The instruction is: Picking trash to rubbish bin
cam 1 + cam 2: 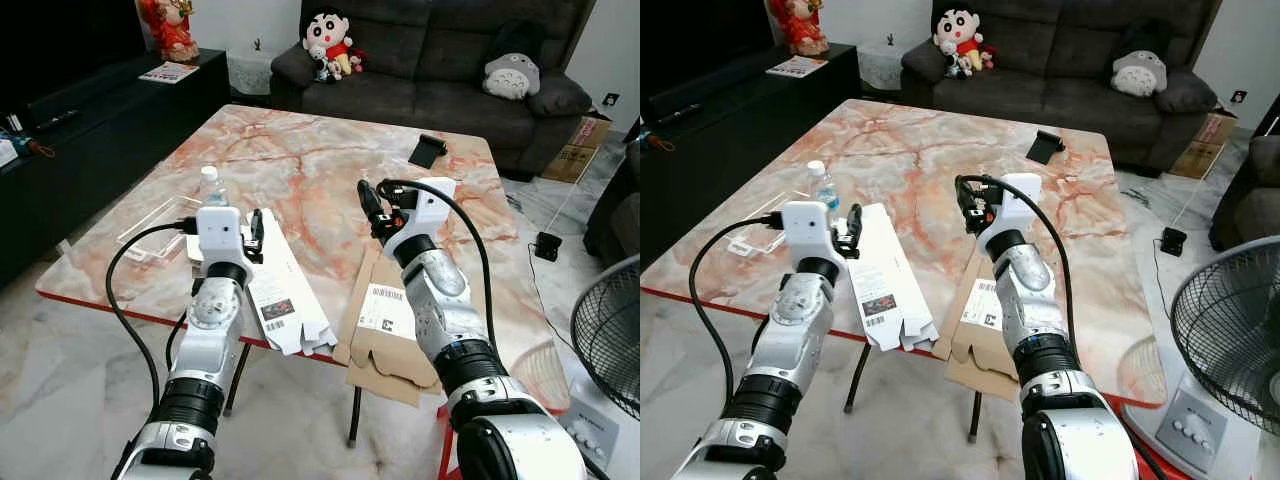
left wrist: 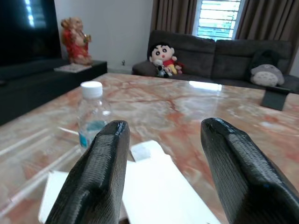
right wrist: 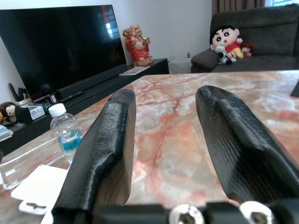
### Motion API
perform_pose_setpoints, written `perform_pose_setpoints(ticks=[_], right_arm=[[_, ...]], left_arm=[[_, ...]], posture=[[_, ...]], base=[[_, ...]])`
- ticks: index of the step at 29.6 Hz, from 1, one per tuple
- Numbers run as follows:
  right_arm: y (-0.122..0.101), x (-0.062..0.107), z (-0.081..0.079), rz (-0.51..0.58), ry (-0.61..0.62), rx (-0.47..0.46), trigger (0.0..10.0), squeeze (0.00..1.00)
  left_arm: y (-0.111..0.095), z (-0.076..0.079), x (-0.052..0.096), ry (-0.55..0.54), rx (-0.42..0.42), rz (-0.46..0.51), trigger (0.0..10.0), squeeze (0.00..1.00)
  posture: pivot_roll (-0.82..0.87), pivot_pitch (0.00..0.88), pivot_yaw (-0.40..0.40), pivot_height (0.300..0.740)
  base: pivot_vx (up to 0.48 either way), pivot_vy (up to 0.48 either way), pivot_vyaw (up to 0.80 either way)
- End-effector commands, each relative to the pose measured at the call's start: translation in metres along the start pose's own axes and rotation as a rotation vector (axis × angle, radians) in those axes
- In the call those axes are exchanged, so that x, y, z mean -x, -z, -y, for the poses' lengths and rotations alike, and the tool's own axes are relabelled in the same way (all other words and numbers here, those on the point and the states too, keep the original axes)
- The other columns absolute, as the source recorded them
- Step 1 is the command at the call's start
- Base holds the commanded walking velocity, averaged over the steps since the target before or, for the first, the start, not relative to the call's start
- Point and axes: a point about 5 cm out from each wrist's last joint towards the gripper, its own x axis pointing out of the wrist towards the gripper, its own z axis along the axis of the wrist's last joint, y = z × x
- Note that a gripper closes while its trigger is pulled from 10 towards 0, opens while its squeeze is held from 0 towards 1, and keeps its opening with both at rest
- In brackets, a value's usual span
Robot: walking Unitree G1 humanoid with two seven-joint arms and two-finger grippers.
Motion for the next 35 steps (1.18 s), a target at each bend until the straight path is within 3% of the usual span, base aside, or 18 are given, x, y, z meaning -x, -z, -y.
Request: perform_pose_setpoints(ticks=[1,2,3,10,23,24,35], right_arm=[[0.0,0.001,-0.001,0.012,0.006,-0.007,10.0,0.0],[0.0,0.002,-0.002,0.012,0.004,-0.009,10.0,0.0],[0.001,0.002,-0.003,0.01,0.004,-0.011,10.0,0.0],[0.009,0.004,-0.01,-0.005,0.003,-0.039,10.0,0.0],[0.021,0.005,-0.029,-0.012,-0.006,-0.096,10.0,0.0],[0.022,0.005,-0.03,-0.013,-0.006,-0.097,10.0,0.0],[0.025,0.01,-0.028,-0.023,-0.013,-0.1,10.0,0.0]], left_arm=[[-0.001,0.002,0.0,0.008,0.024,-0.012,10.0,0.0],[-0.002,0.001,0.0,0.003,0.029,-0.012,10.0,0.3],[-0.001,0.0,0.0,0.002,0.042,-0.016,10.0,1.0],[0.007,-0.006,0.007,0.021,0.08,-0.094,10.0,1.0],[0.003,-0.029,0.022,0.018,0.033,-0.177,10.0,1.0],[0.002,-0.032,0.022,0.015,0.026,-0.18,10.0,0.0],[-0.003,-0.051,0.024,-0.046,-0.005,-0.194,10.0,0.0]], posture=[[0.03,0.0,-0.052,0.74],[0.03,0.0,-0.047,0.74],[0.03,0.0,-0.047,0.74],[0.05,0.027,-0.04,0.74],[0.1,0.061,0.006,0.74],[0.1,0.062,0.011,0.74],[0.1,0.078,0.003,0.74]], base=[[0.0,0.0,0.0],[0.0,0.0,0.0],[0.0,0.0,0.0],[0.0,0.0,0.0],[0.0,0.0,0.0],[0.0,0.0,0.0],[0.0,0.0,0.0]])
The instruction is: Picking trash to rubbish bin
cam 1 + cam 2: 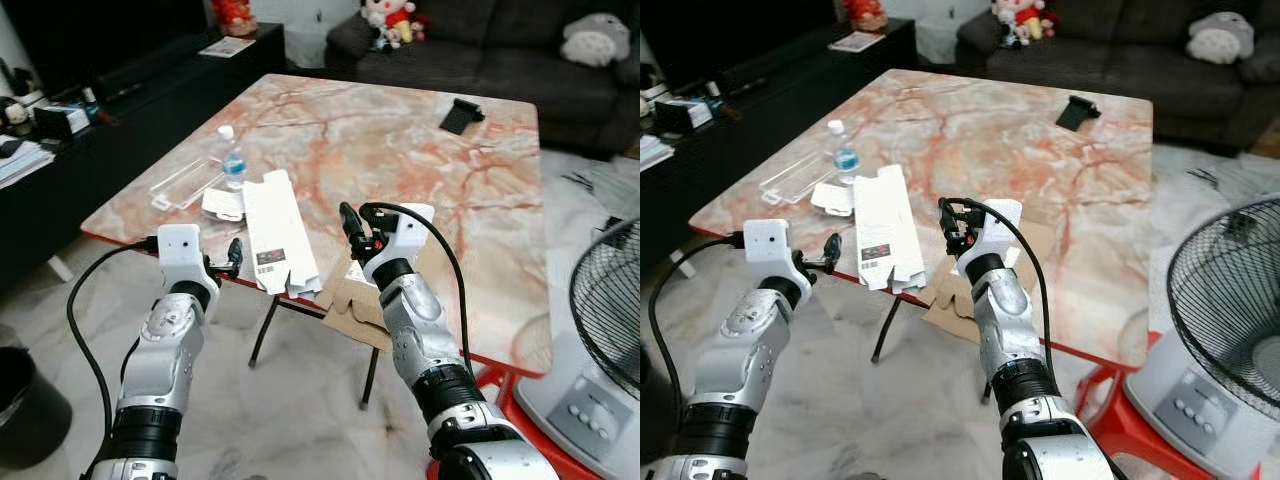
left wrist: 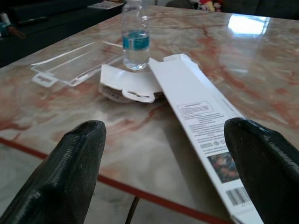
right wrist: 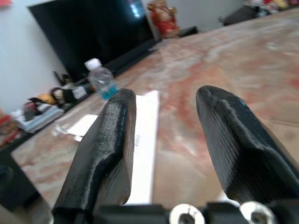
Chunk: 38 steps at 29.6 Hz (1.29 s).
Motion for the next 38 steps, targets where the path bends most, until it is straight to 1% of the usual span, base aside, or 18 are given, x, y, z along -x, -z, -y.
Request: perform_pose_setpoints(ticks=[1,4,5,7,8,11,13,17,19,21,22,24,28,32,33,34,35,38], right_arm=[[-0.005,-0.002,-0.003,0.014,-0.016,-0.002,10.0,0.0],[-0.006,-0.002,-0.001,0.014,-0.019,0.0,10.0,0.0],[-0.008,-0.001,0.0,0.015,-0.021,0.003,10.0,0.0],[-0.012,0.0,0.005,0.017,-0.023,0.011,10.0,0.0],[-0.014,0.001,0.01,0.015,-0.018,0.025,10.0,0.0],[-0.018,0.002,0.017,0.008,-0.017,0.046,10.0,0.0],[-0.019,0.002,0.018,-0.002,-0.029,0.06,10.0,0.0],[-0.02,0.001,0.017,-0.005,-0.036,0.067,10.0,0.0],[-0.021,0.001,0.017,-0.004,-0.035,0.065,10.0,0.0],[-0.021,0.001,0.016,-0.003,-0.035,0.06,10.0,0.0],[-0.021,0.001,0.015,-0.004,-0.036,0.058,10.0,0.0],[-0.02,0.0,0.013,-0.007,-0.037,0.055,10.0,0.0],[-0.019,0.0,0.015,-0.006,-0.028,0.048,10.0,0.0],[-0.021,0.0,0.015,0.008,-0.024,0.052,10.0,0.0],[-0.025,0.0,0.016,0.021,-0.013,0.051,10.0,0.0],[-0.025,0.0,0.016,0.021,-0.013,0.051,10.0,0.0],[-0.027,0.0,0.018,0.026,-0.006,0.053,10.0,0.0],[-0.028,0.0,0.02,0.026,-0.001,0.057,10.0,0.0]], left_arm=[[-0.007,-0.003,0.0,-0.015,0.0,0.015,10.0,0.0],[-0.008,-0.002,0.001,-0.014,0.004,0.016,10.0,0.0],[-0.006,0.001,0.001,-0.016,0.025,0.014,10.0,0.0],[-0.002,0.009,0.0,-0.008,0.068,0.013,10.0,0.0],[0.002,0.018,0.0,0.011,0.089,0.01,10.0,0.0],[0.006,0.035,0.0,0.056,0.121,0.001,10.0,0.0],[0.008,0.041,0.0,0.062,0.139,-0.006,10.0,0.0],[0.013,0.046,-0.002,0.064,0.151,-0.025,10.0,0.0],[0.013,0.046,-0.002,0.056,0.154,-0.03,10.0,0.0],[0.01,0.039,-0.003,0.01,0.167,-0.027,10.0,0.0],[0.008,0.035,-0.003,-0.009,0.158,-0.022,10.0,0.0],[-0.001,0.021,-0.001,-0.05,0.134,0.005,10.0,0.0],[-0.003,0.014,0.0,-0.057,0.101,0.003,10.0,0.0],[0.002,0.012,-0.002,-0.051,0.105,-0.018,10.0,0.0],[0.008,0.013,-0.006,-0.042,0.117,-0.042,10.0,0.0],[0.008,0.013,-0.006,-0.042,0.117,-0.042,10.0,0.0],[0.014,0.013,-0.01,-0.038,0.146,-0.065,10.0,0.0],[0.021,0.015,-0.016,-0.024,0.197,-0.094,10.0,0.0]], posture=[[0.09,0.081,-0.008,0.74],[0.08,0.079,-0.01,0.74],[0.06,0.077,-0.035,0.74],[0.04,0.079,-0.044,0.74],[0.03,0.08,-0.058,0.74],[0.02,0.081,-0.098,0.74],[0.01,0.08,-0.109,0.74],[0.01,0.075,-0.115,0.74],[0.01,0.074,-0.115,0.74],[0.01,0.073,-0.113,0.74],[0.02,0.068,-0.11,0.74],[0.03,0.07,-0.1,0.74],[0.03,0.07,-0.081,0.74],[0.0,0.059,-0.065,0.74],[-0.01,0.05,-0.063,0.74],[-0.01,0.05,-0.063,0.74],[-0.01,0.042,-0.063,0.74],[-0.01,0.04,-0.066,0.74]], base=[[0.0,0.0,0.0],[0.0,0.0,0.0],[0.0,0.0,0.0],[0.0,0.0,0.0],[0.0,0.0,0.0],[0.0,0.0,0.0],[0.0,0.0,0.0],[0.0,0.0,0.0],[0.0,0.0,0.0],[0.0,0.0,0.0],[0.0,0.0,0.0],[0.0,0.0,0.0],[0.0,0.0,0.0],[0.0,0.0,0.0],[0.0,0.0,0.0],[0.0,0.0,0.0],[0.0,0.0,0.0],[0.0,0.0,0.0]])
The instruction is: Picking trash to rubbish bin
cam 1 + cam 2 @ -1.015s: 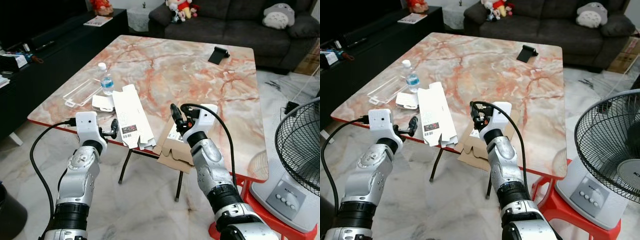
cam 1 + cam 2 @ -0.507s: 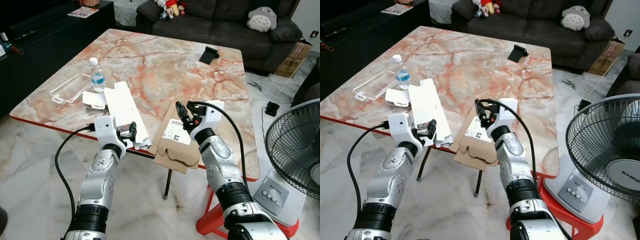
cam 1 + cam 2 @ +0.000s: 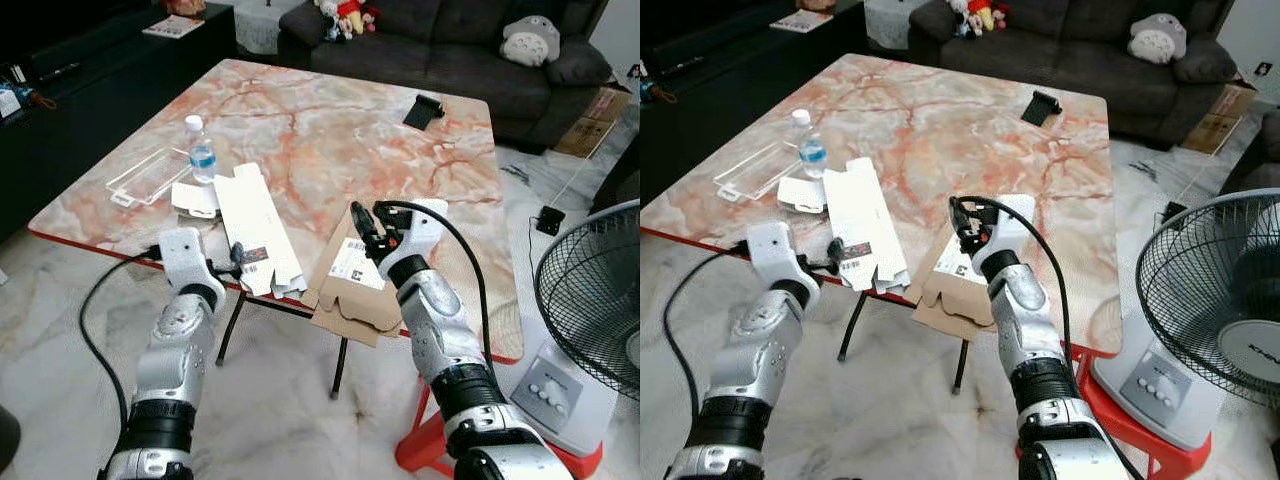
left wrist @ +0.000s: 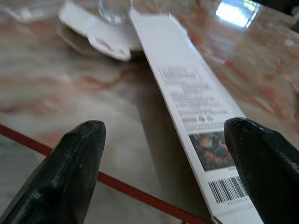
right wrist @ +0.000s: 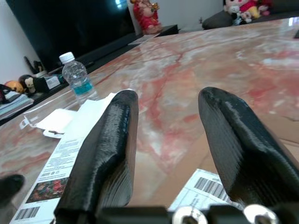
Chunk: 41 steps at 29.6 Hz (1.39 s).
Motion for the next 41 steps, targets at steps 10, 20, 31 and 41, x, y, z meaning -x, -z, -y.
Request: perform_pose_setpoints(ticks=[10,20,31,41], right_arm=[[-0.008,-0.002,0.0,0.031,0.004,0.01,10.0,0.0],[-0.006,-0.002,-0.003,0.027,-0.005,0.017,10.0,0.0],[-0.006,-0.001,-0.002,0.03,0.004,0.015,10.0,0.0],[-0.007,-0.001,-0.001,0.034,0.011,0.009,10.0,0.0]], left_arm=[[0.001,0.002,-0.014,0.004,0.086,-0.035,10.0,0.0],[0.002,0.01,-0.023,0.038,0.153,-0.068,10.0,0.0],[0.002,0.035,-0.03,0.126,0.224,-0.112,10.0,0.0],[-0.002,0.046,-0.033,0.154,0.299,-0.128,10.0,0.0]], posture=[[-0.01,0.035,-0.064,0.74],[-0.02,0.029,-0.054,0.74],[-0.02,0.043,-0.051,0.74],[-0.02,0.061,-0.045,0.74]], base=[[0.0,0.0,0.0],[0.0,0.0,0.0],[0.0,0.0,0.0],[0.0,0.0,0.0]])
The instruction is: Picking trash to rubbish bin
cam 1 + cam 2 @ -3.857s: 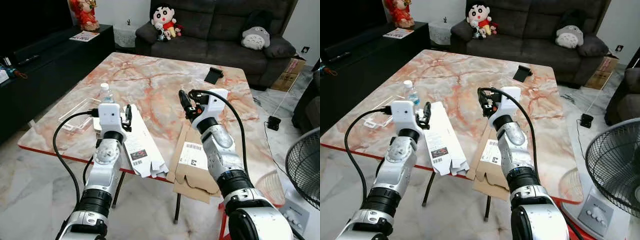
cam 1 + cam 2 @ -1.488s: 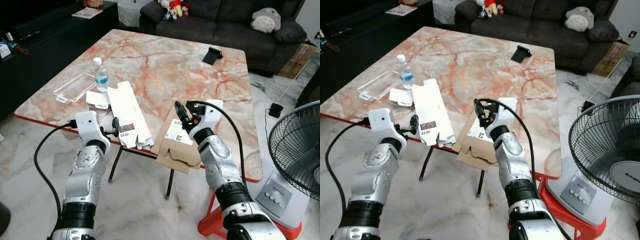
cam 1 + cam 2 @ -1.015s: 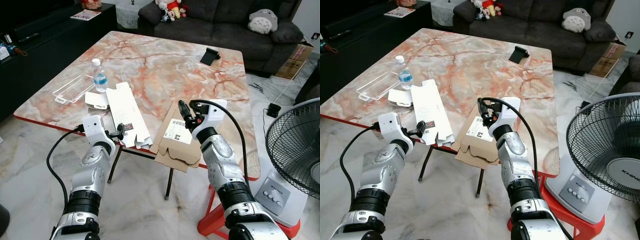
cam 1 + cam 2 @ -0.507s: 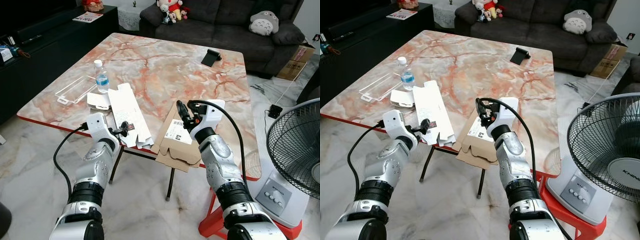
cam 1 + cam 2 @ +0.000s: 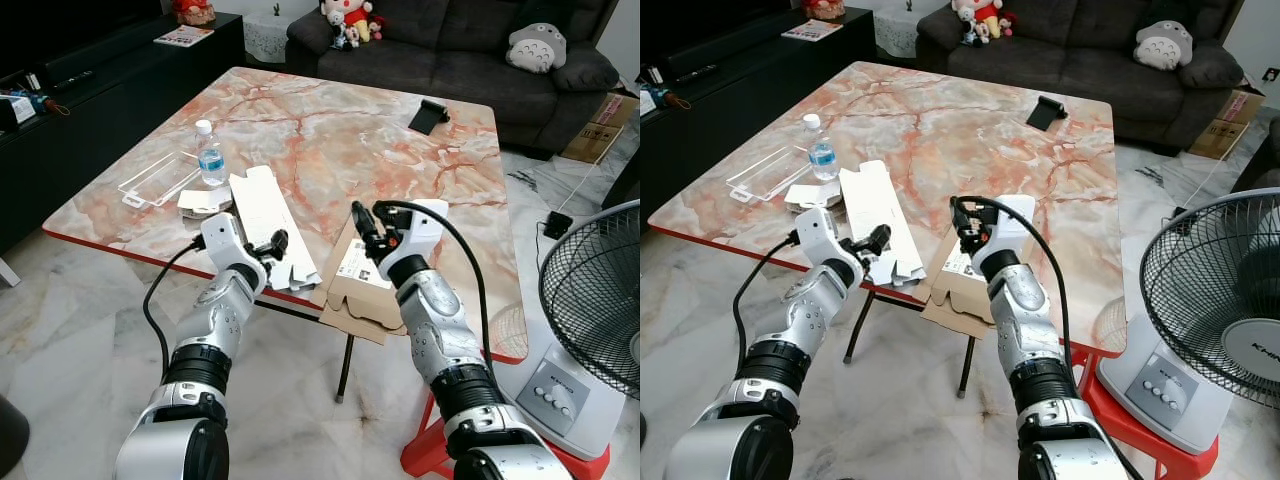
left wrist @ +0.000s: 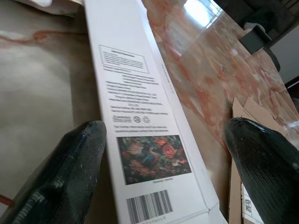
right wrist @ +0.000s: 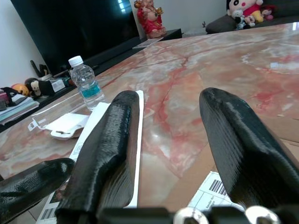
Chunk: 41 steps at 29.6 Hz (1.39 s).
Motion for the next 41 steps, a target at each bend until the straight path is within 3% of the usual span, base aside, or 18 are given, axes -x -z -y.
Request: perform_pose_setpoints(ticks=[1,13,36,37,38,39,40,41], right_arm=[[-0.007,0.0,0.0,0.033,0.002,0.005,10.0,0.0],[-0.005,0.0,-0.002,0.028,-0.001,-0.004,10.0,0.0],[-0.007,0.001,0.002,0.031,0.009,0.0,10.0,0.0],[-0.007,0.001,0.002,0.03,0.009,0.0,10.0,0.0],[-0.007,0.001,0.002,0.03,0.009,0.0,10.0,0.0],[-0.007,0.001,0.002,0.029,0.009,0.0,10.0,0.0],[-0.007,0.001,0.002,0.029,0.009,-0.001,10.0,0.0],[-0.006,0.002,0.002,0.028,0.009,-0.001,10.0,0.0]], left_arm=[[-0.003,0.003,-0.002,0.01,0.005,-0.011,10.0,0.0],[0.0,-0.007,0.005,-0.012,0.003,-0.033,10.0,0.0],[0.016,0.015,-0.01,0.007,0.117,-0.115,10.0,0.0],[0.017,0.014,-0.011,0.001,0.124,-0.12,9.5,0.0],[0.017,0.014,-0.011,-0.002,0.128,-0.123,7.3,0.0],[0.018,0.014,-0.011,-0.004,0.13,-0.123,7.3,0.0],[0.018,0.014,-0.011,-0.005,0.133,-0.124,4.1,0.0],[0.018,0.013,-0.011,-0.007,0.137,-0.124,0.0,0.0]], posture=[[-0.02,0.061,-0.045,0.74],[-0.01,0.075,-0.045,0.74],[-0.04,0.077,-0.043,0.74],[-0.04,0.08,-0.042,0.74],[-0.04,0.08,-0.042,0.74],[-0.04,0.08,-0.042,0.74],[-0.04,0.081,-0.043,0.74],[-0.04,0.082,-0.043,0.74]], base=[[0.0,0.0,0.0],[0.0,0.0,0.0],[0.0,0.0,0.0],[0.0,0.0,0.0],[0.0,0.0,0.0],[0.0,0.0,0.0],[0.0,0.0,0.0],[0.0,0.0,0.0]])
